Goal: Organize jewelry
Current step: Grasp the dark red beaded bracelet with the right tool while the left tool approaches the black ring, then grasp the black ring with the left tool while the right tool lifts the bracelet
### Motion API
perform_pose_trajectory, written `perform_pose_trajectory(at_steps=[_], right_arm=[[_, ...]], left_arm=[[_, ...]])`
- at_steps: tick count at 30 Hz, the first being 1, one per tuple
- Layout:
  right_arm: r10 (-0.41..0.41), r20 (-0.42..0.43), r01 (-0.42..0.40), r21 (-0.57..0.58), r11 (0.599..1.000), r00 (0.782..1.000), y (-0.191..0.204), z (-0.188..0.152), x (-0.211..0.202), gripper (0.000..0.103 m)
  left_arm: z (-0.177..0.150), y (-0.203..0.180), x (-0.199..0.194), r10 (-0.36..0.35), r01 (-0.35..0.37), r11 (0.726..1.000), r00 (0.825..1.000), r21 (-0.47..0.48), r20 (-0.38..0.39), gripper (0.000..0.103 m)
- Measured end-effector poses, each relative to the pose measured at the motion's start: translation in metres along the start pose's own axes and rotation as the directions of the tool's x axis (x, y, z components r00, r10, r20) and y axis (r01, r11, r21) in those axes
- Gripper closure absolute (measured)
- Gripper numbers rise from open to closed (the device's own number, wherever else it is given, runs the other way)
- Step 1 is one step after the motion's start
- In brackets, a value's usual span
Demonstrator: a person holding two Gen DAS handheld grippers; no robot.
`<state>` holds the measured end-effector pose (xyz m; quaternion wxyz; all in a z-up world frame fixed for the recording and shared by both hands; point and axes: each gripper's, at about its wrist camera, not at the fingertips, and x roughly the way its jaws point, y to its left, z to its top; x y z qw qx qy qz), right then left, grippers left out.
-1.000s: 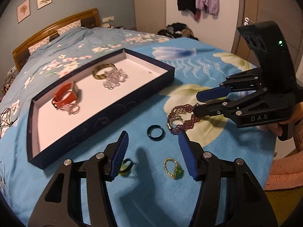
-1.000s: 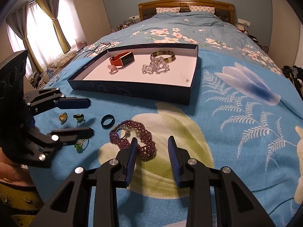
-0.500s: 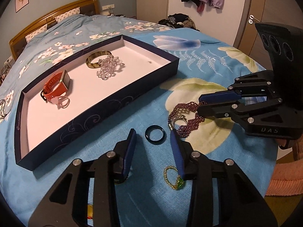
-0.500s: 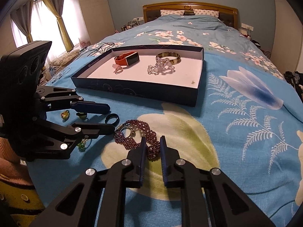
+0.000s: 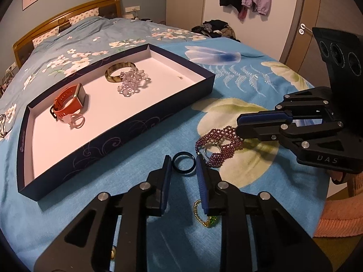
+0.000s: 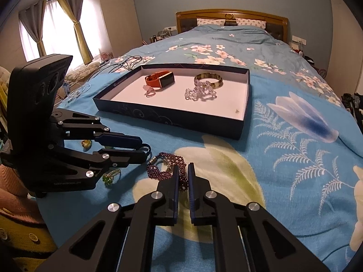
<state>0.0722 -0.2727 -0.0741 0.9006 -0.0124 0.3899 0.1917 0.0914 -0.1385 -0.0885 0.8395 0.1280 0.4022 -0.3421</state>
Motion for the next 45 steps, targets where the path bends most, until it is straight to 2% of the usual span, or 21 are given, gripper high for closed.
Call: perform_pose_trajectory(at_steps=[23,45], right_arm=[[-0.002,0.068,0.007,-0.076,0.997,0.998,0.020,0.026,-0.013,0.097],[0.000,0.131,0.012,-0.089,0.996,0.991,0.024,0.047,-0.024,0.098]], left_arm=[[-0.005,0.020,-0.054,0.026,-0.016,0.997,0.990,-0.076,0.136,0.081],[-0.007,0.037,-0.086,0.071,-0.044,0.990,0.975,-0.130,0.212,0.081]])
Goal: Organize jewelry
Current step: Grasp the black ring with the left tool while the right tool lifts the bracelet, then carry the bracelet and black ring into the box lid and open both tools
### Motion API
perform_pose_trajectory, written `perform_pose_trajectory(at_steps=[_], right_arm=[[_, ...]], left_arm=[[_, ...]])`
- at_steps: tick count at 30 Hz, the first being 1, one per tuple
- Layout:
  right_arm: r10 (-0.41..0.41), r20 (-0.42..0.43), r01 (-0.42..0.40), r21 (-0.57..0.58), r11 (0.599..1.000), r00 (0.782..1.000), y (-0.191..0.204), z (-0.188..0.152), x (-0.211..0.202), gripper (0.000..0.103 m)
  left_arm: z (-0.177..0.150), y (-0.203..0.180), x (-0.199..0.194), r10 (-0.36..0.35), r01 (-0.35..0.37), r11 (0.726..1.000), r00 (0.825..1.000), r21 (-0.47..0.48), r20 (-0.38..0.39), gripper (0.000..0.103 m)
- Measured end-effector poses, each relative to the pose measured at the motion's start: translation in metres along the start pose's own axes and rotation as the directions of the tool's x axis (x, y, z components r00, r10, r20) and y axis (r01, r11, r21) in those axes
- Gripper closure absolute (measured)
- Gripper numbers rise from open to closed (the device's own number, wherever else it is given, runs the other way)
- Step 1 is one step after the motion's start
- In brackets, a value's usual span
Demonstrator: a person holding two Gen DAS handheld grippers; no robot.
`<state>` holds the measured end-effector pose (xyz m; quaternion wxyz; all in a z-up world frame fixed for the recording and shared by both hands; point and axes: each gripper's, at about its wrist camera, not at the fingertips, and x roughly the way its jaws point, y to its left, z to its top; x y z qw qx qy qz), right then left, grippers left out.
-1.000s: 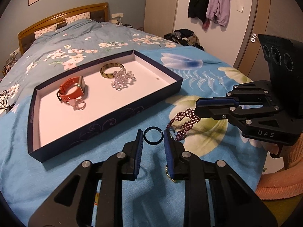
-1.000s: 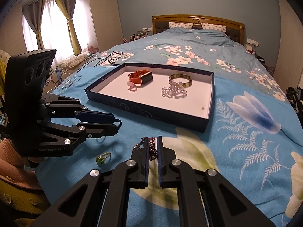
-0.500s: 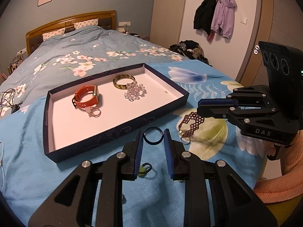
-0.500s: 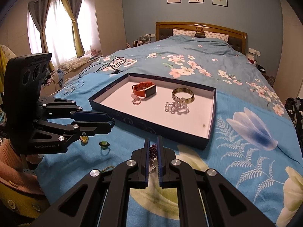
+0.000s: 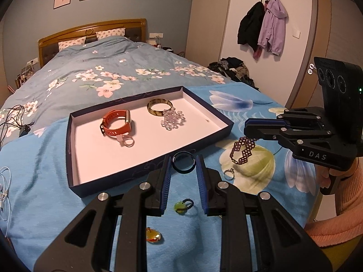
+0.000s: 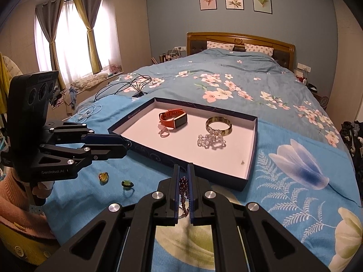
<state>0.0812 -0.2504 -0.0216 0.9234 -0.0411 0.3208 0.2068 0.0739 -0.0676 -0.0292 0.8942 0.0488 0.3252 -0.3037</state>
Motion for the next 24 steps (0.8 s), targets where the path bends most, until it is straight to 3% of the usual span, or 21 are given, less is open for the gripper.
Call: perform_pose_trajectory(at_steps=[24], right_arm=[[0.003,0.058,-0.002,-0.023,1.000,0.998,0.001,0.027,-0.001,0.098]], left_arm=[[0.011,0.015,-0.010,0.044,-0.044,0.999,0.998,-0.008,0.034,0.081]])
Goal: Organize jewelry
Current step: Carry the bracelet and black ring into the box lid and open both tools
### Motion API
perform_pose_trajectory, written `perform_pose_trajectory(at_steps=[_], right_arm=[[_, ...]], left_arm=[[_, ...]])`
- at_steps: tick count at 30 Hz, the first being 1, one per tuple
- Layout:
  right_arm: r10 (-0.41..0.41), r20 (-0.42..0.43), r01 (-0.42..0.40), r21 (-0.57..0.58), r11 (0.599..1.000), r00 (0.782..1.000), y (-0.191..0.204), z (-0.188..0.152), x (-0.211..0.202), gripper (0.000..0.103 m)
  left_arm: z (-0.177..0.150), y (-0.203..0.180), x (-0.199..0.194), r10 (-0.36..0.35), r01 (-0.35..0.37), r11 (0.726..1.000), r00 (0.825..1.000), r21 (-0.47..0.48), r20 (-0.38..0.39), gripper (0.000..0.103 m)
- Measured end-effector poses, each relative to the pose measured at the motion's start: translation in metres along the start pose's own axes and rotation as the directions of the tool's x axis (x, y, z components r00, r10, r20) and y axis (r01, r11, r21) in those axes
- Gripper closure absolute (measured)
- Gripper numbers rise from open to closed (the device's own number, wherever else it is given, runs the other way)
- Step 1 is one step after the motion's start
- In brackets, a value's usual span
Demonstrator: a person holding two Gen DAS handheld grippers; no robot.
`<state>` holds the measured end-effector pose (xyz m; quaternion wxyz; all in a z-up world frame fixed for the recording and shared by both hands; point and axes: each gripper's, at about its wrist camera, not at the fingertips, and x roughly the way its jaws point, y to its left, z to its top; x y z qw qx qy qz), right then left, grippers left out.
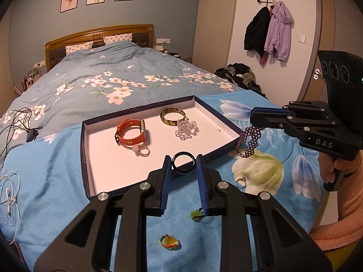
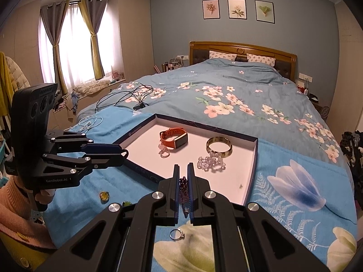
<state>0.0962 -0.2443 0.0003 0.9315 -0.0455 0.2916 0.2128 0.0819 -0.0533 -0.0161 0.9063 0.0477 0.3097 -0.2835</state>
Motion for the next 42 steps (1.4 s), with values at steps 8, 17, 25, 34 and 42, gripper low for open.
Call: perform_pose_trajectory(at_steps=[8,17,25,34,42], right_arm=[[0.008,0.016,-0.008,-0.001,1.000,1.000,-0.003,0.010,0.003,0.098],[0.007,0.015,-0.008,0.003,1.000,1.000,-0.008,0.019,0.015,0.098],[-0.002,0.010,0.002,0.017,1.000,1.000,-0.014,0.025,0.028,0.098],[0.005,0.003,-0.005,0.031,1.000,1.000,-0.017,0.028,0.040,0.098],[0.015,-0.008,-0.015,0.033,0.999,1.000,-0.016,0.032,0.053,0.098]], left_arm=[[0.006,0.006,0.001,0.024,-0.024,1.000,1.000,0.004,0.006,0.081],[0.010,0.011,0.007,0.042,-0.042,0.999,0.999,0.002,-0.001,0.081],[0.011,0.014,0.012,0.052,-0.052,0.999,0.999,-0.004,-0.007,0.081],[0.013,0.021,0.020,0.059,-0.059,0.998,0.998,-0.013,-0.016,0.081],[0.015,0.026,0.032,0.069,-0.069,0.998,0.997,-0.011,-0.036,0.081]])
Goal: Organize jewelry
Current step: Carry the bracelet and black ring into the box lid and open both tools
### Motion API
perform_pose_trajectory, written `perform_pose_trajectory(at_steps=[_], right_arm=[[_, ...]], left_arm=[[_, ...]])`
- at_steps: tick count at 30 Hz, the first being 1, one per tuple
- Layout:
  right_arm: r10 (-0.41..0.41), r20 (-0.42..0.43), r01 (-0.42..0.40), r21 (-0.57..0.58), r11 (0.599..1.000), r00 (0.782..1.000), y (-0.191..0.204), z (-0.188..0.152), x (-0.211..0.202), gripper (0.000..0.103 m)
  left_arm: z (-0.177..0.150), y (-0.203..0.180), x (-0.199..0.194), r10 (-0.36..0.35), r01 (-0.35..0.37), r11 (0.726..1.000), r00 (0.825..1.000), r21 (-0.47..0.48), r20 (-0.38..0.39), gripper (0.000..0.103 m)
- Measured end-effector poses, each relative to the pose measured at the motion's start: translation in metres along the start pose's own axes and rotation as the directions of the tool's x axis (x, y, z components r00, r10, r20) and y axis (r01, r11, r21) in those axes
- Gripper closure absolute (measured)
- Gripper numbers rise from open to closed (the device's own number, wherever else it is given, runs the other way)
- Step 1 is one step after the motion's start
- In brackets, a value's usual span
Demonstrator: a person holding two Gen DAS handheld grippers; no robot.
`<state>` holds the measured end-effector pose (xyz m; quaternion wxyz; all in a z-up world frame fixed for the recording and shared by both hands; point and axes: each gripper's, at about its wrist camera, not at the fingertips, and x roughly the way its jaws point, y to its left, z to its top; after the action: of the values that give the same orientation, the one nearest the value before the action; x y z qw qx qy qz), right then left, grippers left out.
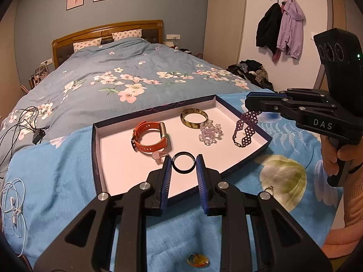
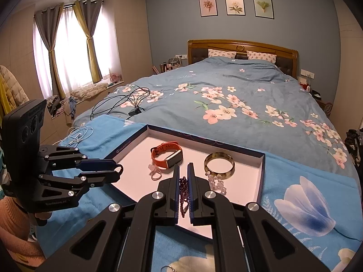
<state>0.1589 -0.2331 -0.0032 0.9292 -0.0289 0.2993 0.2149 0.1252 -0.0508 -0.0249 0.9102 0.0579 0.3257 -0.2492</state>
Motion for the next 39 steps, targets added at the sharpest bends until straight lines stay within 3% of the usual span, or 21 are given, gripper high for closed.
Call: perform_pose_trajectory(at_steps=[26,39], right_arm=[[0.062,-0.054,-0.059,0.061,0.996,0.997,-0.006,0.005,0.044,0.098],[0.034,-0.078,-0.027,0.089,0.996,0.996,-0.018,-0.002,0.051,0.098]], left_arm=[[0.002,0.021,0.043,0.031,-0.033,0.999,0.996,-0.027,-0.082,0.081],[-0.003,0.026,0.062,0.043,-0.048,0.998,0.992,-0.043,-0.117,0.081]])
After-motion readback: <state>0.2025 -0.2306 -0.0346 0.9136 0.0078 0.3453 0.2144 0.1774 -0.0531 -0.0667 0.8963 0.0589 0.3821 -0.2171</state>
